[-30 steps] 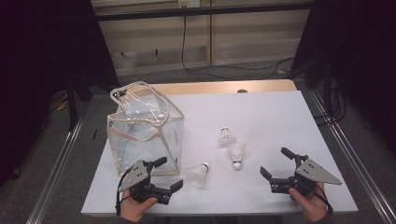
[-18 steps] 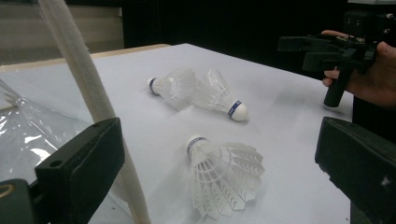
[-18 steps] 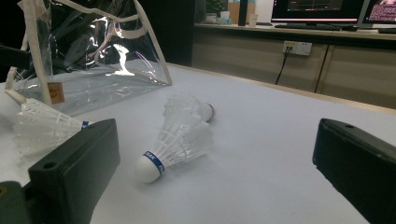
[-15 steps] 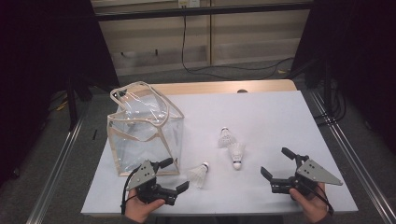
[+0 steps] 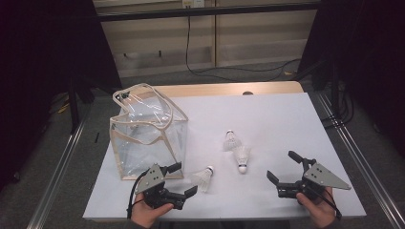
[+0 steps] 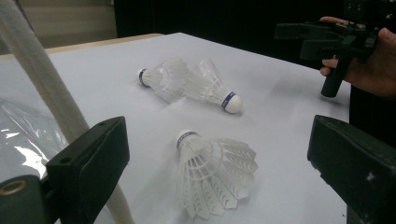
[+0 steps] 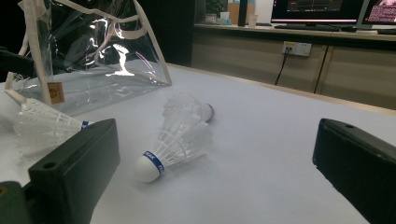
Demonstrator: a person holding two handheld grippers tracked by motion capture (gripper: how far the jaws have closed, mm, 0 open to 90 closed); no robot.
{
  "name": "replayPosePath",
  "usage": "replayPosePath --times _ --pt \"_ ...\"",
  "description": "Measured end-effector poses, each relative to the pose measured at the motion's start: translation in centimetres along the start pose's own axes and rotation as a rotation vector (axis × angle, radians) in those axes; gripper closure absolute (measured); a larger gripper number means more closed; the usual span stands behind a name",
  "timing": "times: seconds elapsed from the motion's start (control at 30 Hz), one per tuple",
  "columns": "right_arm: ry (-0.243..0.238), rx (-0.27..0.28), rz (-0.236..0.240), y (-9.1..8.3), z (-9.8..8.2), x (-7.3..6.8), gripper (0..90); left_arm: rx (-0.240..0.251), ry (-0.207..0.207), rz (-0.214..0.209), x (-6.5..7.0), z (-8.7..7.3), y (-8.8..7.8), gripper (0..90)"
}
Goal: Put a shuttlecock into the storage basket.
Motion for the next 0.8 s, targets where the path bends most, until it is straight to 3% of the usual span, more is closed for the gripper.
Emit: replayPosePath --times 0.5,0.8 --pt "-0.003 0.001 0.001 -0.15 0.02 0.00 0.7 -0.066 0.028 0.010 0.08 -0.41 0.67 14.3" --pt "-0.005 -0.001 0.001 -0.19 -0.01 0.00 0.7 -0.100 0.062 0.057 -0.32 -0.41 0.87 25.8"
Point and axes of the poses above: each handheld gripper's, and its own axes: y roughly forward along the jaws, z roughly out of its top, x roughly to its right, the point moved 6 cm from there along y, roughly forward along the jaws, and after that the axes turned 8 degrees about y, right-handed, at the moved point
